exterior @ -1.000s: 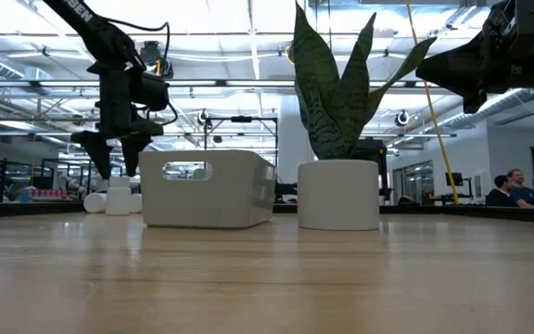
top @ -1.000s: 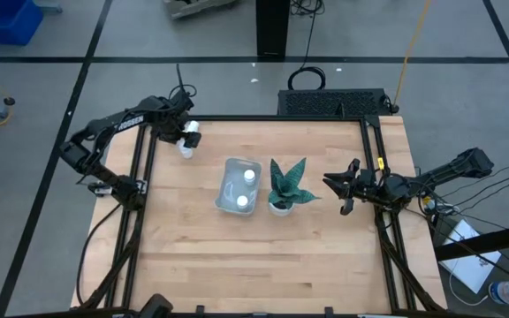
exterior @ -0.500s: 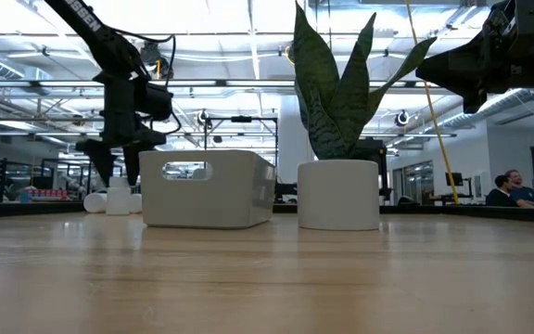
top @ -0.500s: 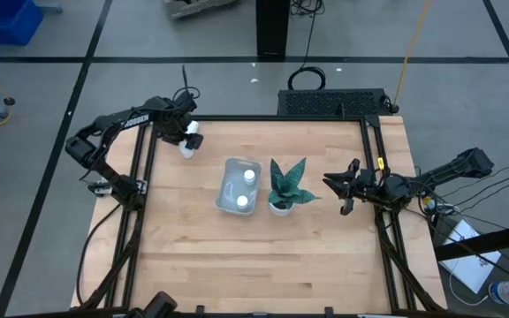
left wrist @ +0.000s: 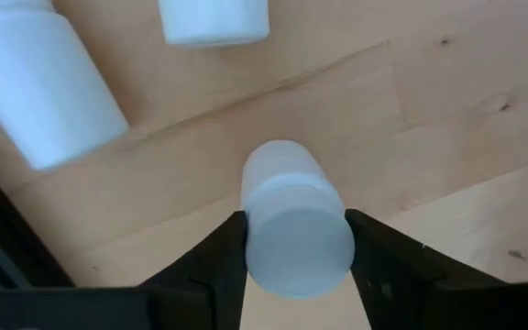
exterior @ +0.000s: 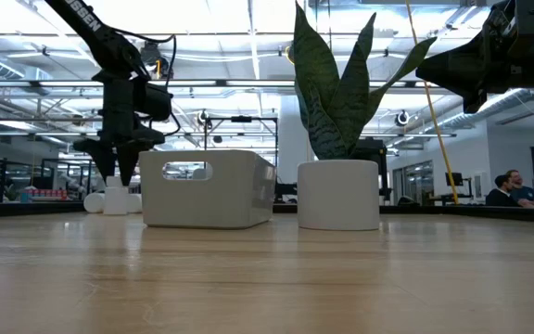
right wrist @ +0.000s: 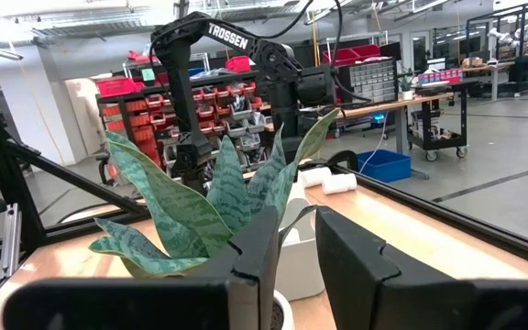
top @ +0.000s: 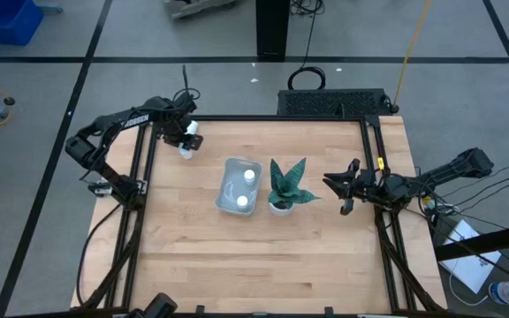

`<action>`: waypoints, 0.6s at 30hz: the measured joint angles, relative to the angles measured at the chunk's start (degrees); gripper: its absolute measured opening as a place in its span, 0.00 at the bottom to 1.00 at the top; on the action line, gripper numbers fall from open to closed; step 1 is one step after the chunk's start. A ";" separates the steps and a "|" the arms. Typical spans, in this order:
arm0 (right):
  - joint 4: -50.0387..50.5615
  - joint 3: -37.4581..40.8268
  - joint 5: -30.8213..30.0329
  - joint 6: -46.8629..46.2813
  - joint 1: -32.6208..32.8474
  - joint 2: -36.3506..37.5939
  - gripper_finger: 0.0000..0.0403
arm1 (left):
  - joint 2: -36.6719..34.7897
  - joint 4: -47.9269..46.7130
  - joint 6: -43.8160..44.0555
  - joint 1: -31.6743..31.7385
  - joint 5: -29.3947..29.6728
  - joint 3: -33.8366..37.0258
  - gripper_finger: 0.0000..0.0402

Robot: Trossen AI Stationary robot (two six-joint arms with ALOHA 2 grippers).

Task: Pick and place pill bottles into a basket
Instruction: Put the white pill bottle into the gray bin

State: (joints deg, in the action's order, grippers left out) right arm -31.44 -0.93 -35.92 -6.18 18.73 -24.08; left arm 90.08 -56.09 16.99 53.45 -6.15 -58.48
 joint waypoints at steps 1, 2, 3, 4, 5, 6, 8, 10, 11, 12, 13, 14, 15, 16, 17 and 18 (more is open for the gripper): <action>0.00 -0.01 0.00 0.00 0.01 0.00 0.18 | 0.02 -0.36 -0.08 -0.04 0.00 0.00 0.44; 0.00 -0.02 0.00 -0.01 -0.01 0.00 0.18 | 0.02 -0.68 -0.21 -0.22 0.02 0.00 0.45; 0.00 0.00 0.00 0.00 0.01 0.00 0.18 | 0.02 -1.06 -0.21 -0.37 0.00 0.00 0.46; 0.00 -0.02 0.00 -0.02 0.01 0.00 0.18 | 0.00 -1.41 -0.25 -0.61 -0.16 0.00 0.46; 0.00 0.00 0.00 -0.01 0.01 0.00 0.18 | -0.12 -1.75 -0.30 -0.85 -0.61 0.00 0.45; 0.00 0.00 0.00 0.00 0.00 0.01 0.18 | -0.38 -2.09 -0.29 -1.18 -1.31 0.00 0.43; 0.00 -0.01 0.00 -0.01 0.01 0.00 0.18 | -1.21 -2.51 0.24 -2.16 -2.32 0.00 0.41; 0.00 -0.01 0.00 -0.01 0.00 0.00 0.18 | -2.22 -2.72 1.42 -3.22 -3.76 0.00 0.41; 0.00 0.00 0.00 0.00 0.01 0.01 0.18 | -2.95 -2.74 1.57 -3.83 -4.56 0.00 0.41; 0.00 -0.01 0.00 0.00 0.00 0.00 0.18 | -3.84 -2.71 1.60 -4.64 -4.89 0.00 0.41; 0.00 -0.01 0.00 -0.01 0.01 0.00 0.18 | -4.74 -2.72 1.78 -5.48 -4.96 0.00 0.41; 0.00 0.00 0.00 -0.02 0.01 0.00 0.18 | -5.57 -2.81 2.39 -6.28 -5.11 0.00 0.41; 0.00 0.00 0.00 -0.01 0.01 0.00 0.18 | -6.42 -3.06 3.08 -7.01 -5.58 0.00 0.41; 0.00 -0.02 0.00 -0.01 0.01 0.00 0.18 | -7.47 -3.35 3.63 -7.82 -6.16 0.00 0.41; 0.00 -0.01 0.00 0.00 0.00 0.00 0.18 | -8.66 -3.66 4.35 -8.69 -6.71 0.00 0.41; 0.00 -0.02 0.00 0.00 0.01 0.00 0.18 | -9.84 -3.84 4.81 -9.57 -7.38 0.00 0.41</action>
State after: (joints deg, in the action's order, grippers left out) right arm -31.44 -0.95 -35.92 -6.17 18.74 -24.08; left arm 80.24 -59.93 21.80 43.88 -13.53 -58.48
